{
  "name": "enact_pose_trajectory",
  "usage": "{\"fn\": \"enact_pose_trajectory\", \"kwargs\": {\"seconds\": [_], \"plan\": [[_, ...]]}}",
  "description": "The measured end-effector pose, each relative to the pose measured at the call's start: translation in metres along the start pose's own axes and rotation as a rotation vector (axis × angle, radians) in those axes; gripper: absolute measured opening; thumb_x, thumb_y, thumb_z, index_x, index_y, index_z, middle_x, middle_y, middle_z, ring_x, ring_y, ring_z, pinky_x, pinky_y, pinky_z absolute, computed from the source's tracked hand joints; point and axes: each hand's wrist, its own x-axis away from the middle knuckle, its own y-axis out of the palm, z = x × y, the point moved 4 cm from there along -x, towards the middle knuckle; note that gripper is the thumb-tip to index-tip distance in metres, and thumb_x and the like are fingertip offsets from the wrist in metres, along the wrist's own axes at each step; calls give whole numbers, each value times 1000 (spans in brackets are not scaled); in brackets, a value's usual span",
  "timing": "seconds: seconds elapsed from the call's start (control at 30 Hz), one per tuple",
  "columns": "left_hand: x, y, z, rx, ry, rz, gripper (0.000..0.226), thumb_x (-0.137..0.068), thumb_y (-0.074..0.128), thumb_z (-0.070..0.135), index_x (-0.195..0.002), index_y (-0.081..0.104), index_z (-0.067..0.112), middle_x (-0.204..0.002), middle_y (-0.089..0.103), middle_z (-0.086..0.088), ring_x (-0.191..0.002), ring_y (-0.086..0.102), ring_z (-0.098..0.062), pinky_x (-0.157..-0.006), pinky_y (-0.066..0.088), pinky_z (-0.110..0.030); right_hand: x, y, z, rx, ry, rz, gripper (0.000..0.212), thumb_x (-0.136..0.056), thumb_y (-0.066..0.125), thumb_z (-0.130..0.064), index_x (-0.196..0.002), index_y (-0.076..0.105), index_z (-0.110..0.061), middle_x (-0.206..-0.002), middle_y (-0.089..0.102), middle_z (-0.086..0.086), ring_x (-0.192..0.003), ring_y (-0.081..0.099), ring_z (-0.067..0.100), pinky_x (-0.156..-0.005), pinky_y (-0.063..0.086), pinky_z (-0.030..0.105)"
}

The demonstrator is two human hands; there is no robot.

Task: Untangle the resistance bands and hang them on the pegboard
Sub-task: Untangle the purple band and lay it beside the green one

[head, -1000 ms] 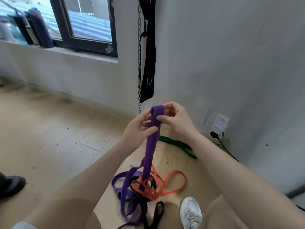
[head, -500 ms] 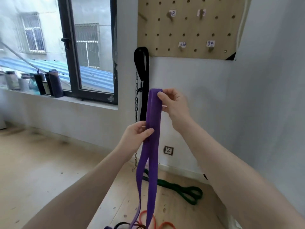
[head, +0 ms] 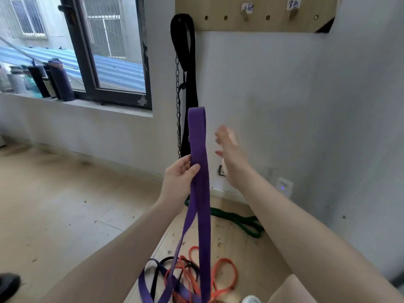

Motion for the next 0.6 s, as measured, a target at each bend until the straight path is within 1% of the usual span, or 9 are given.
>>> {"fn": "enact_pose_trajectory", "kwargs": {"seconds": [0.03, 0.07, 0.13, 0.2, 0.27, 0.33, 0.47, 0.53, 0.6], "plan": [[-3, -2, -4, 22, -17, 10, 25, -92, 52, 3, -108, 63, 18, -86, 72, 6, -77, 67, -3, -65, 52, -17, 9, -1, 28, 37, 60, -101, 31, -96, 32, -51, -122, 40, -35, -127, 50, -11, -125, 44, 10, -96, 35, 24], [-8, -3, -8, 38, -30, 20, 24, -92, 52, 3, -107, 64, 18, -87, 72, 6, -79, 67, -5, -67, 53, -18, 20, -1, 55, 70, 117, -207, 32, -95, 28, -56, -119, 42, -41, -129, 52, -9, -128, 44, 12, -100, 36, 29], [-16, -5, -13, 68, -49, 36, 23, -93, 51, 2, -106, 64, 16, -86, 71, 6, -79, 66, -6, -68, 53, -19, 39, 0, 94, 128, 181, -327, 36, -93, 26, -57, -119, 47, -44, -125, 58, -10, -121, 52, 11, -101, 42, 31], [-25, -5, -18, 69, -58, 51, 23, -93, 50, 2, -111, 63, 11, -85, 71, 5, -77, 65, -5, -67, 52, -19, 45, 2, 106, 127, 182, -315, 30, -98, 27, -43, -118, 49, -38, -115, 60, -15, -110, 56, 3, -95, 45, 21], [-32, -6, -21, 51, -74, 52, 24, -95, 47, 4, -115, 61, 8, -90, 70, 2, -79, 64, -7, -68, 51, -20, 43, 5, 106, 144, 171, -280, 26, -103, 29, -29, -113, 52, -28, -104, 62, -11, -96, 58, 3, -84, 47, 15], [-35, -6, -24, 28, -94, 57, 22, -96, 44, 4, -110, 61, 10, -92, 68, 0, -80, 63, -9, -69, 52, -21, 40, 12, 111, 232, 163, -277, 24, -103, 31, -22, -111, 53, -19, -101, 62, -4, -92, 58, 9, -83, 48, 21], [-36, -11, -30, 28, -148, 78, 29, -97, 38, 2, -93, 63, 16, -85, 66, -1, -74, 60, -12, -69, 52, -25, 37, 19, 122, 310, 215, -249, 21, -98, 40, -10, -113, 54, -16, -108, 65, 5, -99, 61, 16, -93, 50, 35], [-40, -13, -29, 71, -145, 53, 26, -98, 38, 3, -100, 63, 13, -89, 66, -2, -76, 60, -11, -69, 51, -24, 31, 15, 116, 279, 214, -177, 20, -97, 45, -9, -111, 58, -14, -104, 67, 6, -94, 64, 17, -87, 53, 32], [-44, -15, -27, 63, -138, 31, 23, -99, 42, 12, -112, 60, 9, -94, 66, -2, -79, 61, -10, -69, 51, -22, 23, 15, 104, 234, 201, -124, 16, -95, 49, -9, -107, 59, -13, -100, 67, 8, -90, 65, 18, -82, 54, 32]]}}
